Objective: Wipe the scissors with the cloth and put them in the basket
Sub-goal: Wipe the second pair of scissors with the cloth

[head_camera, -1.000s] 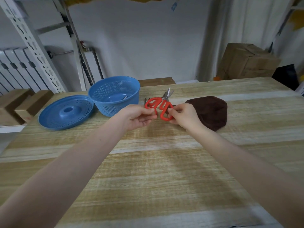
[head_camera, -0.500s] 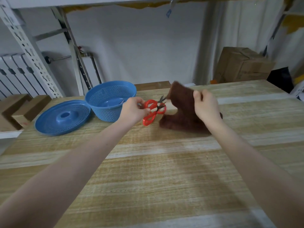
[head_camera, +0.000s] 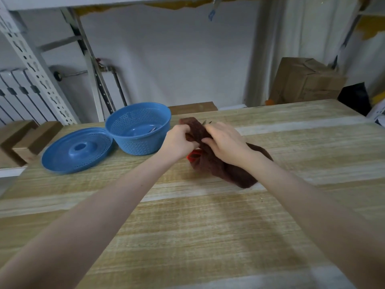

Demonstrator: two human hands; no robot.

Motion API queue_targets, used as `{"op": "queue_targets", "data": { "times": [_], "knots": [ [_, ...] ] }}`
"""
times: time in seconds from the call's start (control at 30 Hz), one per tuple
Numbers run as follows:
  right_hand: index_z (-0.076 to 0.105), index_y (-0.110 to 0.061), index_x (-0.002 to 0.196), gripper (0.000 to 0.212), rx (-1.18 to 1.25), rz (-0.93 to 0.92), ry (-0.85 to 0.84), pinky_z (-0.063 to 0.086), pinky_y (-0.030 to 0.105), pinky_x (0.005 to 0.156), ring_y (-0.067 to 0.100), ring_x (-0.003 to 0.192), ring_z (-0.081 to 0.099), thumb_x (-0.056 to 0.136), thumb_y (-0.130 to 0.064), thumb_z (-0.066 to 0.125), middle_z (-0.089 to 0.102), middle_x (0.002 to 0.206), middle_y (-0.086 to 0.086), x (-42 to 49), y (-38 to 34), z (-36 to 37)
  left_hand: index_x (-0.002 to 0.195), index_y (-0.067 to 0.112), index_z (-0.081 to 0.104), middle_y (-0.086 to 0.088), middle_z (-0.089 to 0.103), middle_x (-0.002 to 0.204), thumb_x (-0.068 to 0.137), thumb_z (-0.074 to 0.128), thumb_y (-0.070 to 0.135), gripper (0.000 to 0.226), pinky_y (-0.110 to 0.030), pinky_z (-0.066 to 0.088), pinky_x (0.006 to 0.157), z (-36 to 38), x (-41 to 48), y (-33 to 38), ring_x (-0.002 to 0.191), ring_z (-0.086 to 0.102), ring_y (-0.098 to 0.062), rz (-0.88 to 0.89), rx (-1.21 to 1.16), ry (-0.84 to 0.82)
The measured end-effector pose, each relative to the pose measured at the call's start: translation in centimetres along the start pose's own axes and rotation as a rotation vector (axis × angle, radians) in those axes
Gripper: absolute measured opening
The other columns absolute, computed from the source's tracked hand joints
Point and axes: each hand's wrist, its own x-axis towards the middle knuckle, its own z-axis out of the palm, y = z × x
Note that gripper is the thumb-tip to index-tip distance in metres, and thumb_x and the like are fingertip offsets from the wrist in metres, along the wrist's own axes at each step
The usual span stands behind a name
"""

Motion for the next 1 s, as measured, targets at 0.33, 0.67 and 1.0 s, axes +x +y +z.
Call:
{"op": "queue_targets", "data": {
  "times": [0.33,0.67,1.0],
  "knots": [
    [0.063,-0.008,0.106,0.018,0.067,0.084,0.066,0.041,0.032,0.080,0.027,0.099,0.057,0.093,-0.020,0.060,0.066,0.101,0.008,0.3,0.9,0.5,0.111,0.028,0.069,-0.001,0.065,0.109,0.095,0.052,0.038,0.025,-0.052,0.012,0.115,-0.2,1.3,1.3,0.129,0.038,-0.025,0.159,0.462,0.097],
    [0.065,-0.012,0.113,0.023,0.169,0.129,0.007,0.046,0.037,0.084,0.026,0.101,0.059,0.093,-0.023,0.060,0.067,0.106,0.007,-0.1,1.2,0.3,0.103,0.025,0.071,0.001,0.068,0.090,0.099,0.034,0.054,0.048,-0.048,0.000,0.118,-0.5,1.2,1.5,0.114,0.047,-0.020,0.314,0.911,0.119],
    [0.058,-0.010,0.120,0.025,0.371,0.400,-0.009,0.047,0.040,0.094,0.027,0.110,0.059,0.096,-0.013,0.052,0.066,0.114,0.008,1.2,2.0,0.4,0.103,0.023,0.065,0.000,0.058,0.101,0.088,0.062,0.034,0.019,-0.047,0.038,0.101,-0.1,0.6,-0.4,0.099,0.058,-0.026,0.284,0.480,0.200]
  ]
}}
